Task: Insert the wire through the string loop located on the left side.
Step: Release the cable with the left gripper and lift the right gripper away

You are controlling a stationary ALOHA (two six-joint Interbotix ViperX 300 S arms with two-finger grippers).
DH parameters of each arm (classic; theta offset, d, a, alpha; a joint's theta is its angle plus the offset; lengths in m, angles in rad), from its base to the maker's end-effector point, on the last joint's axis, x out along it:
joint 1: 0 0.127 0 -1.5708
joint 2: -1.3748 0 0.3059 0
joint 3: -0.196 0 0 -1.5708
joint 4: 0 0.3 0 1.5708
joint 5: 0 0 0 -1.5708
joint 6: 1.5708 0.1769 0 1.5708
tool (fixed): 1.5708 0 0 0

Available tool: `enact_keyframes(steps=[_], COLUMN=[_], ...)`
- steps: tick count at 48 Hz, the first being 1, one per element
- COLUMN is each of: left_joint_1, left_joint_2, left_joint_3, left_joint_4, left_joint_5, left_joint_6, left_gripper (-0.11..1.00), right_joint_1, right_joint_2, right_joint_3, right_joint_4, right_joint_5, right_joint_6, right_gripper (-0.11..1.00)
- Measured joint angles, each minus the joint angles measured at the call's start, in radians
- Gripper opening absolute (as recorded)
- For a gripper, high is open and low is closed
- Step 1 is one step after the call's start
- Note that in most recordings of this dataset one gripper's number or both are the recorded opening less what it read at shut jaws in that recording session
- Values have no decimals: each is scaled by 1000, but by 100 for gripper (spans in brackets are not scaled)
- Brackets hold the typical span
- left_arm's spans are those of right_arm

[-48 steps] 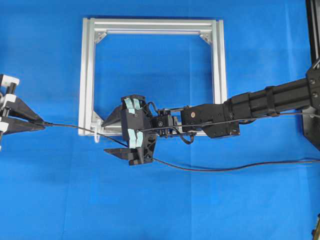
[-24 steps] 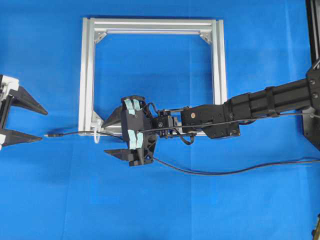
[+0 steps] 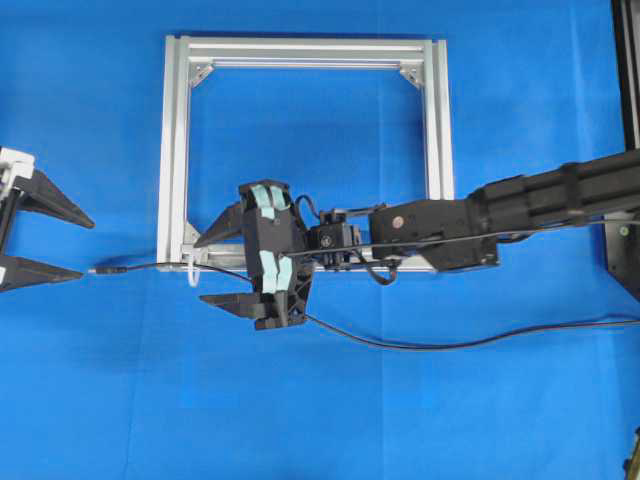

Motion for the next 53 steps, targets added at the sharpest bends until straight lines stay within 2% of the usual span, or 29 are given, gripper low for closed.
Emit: enact_keyframes(steps=[21,53], left_joint_1=[0,28], left_joint_2=[-66,-63], left_joint_3=[-52,-52], left_joint_4=[11,12], left_joint_5=[0,26], left_joint_6=[3,3], left_gripper=[72,72], right_joint_1=[-8,-11], right_joint_2=[-117,-121], right_joint_3=[0,0], right_joint_4=[0,0], right_joint_5=[83,100], right_joint_6=[-2,-2], right_gripper=[93,92])
